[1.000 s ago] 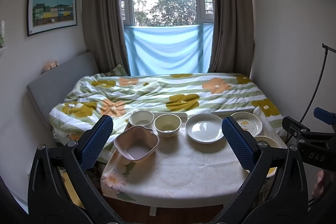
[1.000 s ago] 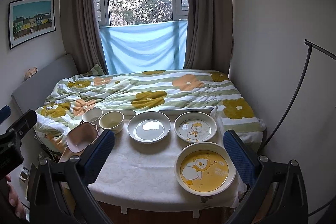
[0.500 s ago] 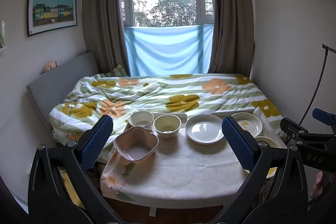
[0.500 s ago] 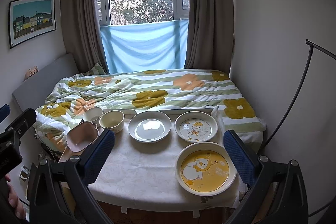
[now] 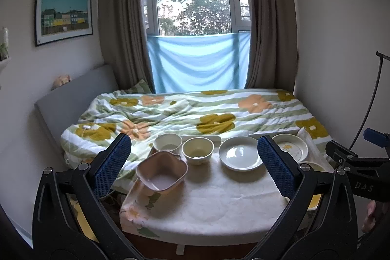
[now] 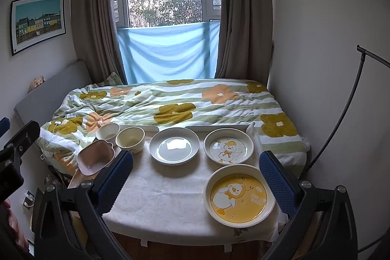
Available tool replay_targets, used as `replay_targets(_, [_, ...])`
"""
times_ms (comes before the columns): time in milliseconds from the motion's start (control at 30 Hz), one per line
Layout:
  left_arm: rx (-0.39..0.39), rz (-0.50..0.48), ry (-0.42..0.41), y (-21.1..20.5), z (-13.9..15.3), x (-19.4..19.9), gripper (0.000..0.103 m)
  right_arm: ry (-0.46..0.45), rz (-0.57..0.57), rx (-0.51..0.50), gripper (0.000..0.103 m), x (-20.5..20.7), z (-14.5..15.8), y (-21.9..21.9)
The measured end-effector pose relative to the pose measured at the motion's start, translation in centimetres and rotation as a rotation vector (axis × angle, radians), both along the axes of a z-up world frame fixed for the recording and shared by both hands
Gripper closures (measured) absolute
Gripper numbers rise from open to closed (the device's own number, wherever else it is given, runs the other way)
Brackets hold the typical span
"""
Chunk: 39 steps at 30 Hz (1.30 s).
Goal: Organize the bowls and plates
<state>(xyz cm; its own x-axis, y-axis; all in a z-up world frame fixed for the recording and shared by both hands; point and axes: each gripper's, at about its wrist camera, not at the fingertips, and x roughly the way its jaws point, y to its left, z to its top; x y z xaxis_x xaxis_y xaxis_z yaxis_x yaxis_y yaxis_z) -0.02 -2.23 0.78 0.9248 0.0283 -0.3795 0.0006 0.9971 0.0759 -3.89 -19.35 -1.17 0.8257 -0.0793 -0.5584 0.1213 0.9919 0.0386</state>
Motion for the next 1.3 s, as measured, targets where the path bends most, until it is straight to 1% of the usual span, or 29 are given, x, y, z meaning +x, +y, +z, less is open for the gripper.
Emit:
replay_targets(400, [0.002,-0.007,-0.009,0.2,-0.3,-0.2,0.000,0.000,-0.001,0.000,0.000,0.1,-0.1,0.0])
replay_targets(500, [-0.013,-0.022,-0.004,0.3,-0.4,-0.2,0.000,0.002,0.000,0.001,0.000,0.2,0.0,-0.1])
replay_targets(633, [-0.017,-0.047,0.025,0.4,-0.3,0.5,0.000,0.012,-0.004,0.007,0.000,0.2,-0.1,0.1])
replay_targets(733, [-0.008,-0.073,0.055,0.1,-0.4,1.4,0.000,0.036,-0.013,0.011,0.000,0.8,-0.7,0.4])
replay_targets(867, [-0.016,-0.157,0.144,-0.7,-1.8,3.6,0.000,0.087,-0.059,0.025,0.000,1.1,-1.8,-0.1])
replay_targets(933, [-0.014,-0.176,0.173,-1.4,-2.9,4.4,0.000,0.112,-0.071,0.043,0.000,1.1,-2.7,-0.7])
replay_targets(1000, [-0.016,-0.189,0.224,-2.4,-4.2,5.6,0.000,0.153,-0.083,0.059,0.000,1.2,-4.1,-2.0])
replay_targets(1100, [-0.025,-0.235,0.306,-4.6,-6.8,7.3,0.000,0.209,-0.105,0.108,0.000,1.3,-6.5,-4.7])
replay_targets(1167, [-0.010,-0.266,0.366,-6.6,-8.7,8.5,0.000,0.237,-0.115,0.161,0.000,1.5,-8.3,-7.0])
replay_targets(1233, [-0.009,-0.301,0.431,-8.8,-10.8,9.8,0.000,0.272,-0.128,0.189,0.000,1.8,-10.2,-9.1])
replay_targets(1300, [-0.032,-0.348,0.485,-10.9,-12.9,11.1,0.000,0.306,-0.131,0.231,0.000,2.0,-12.4,-11.4])
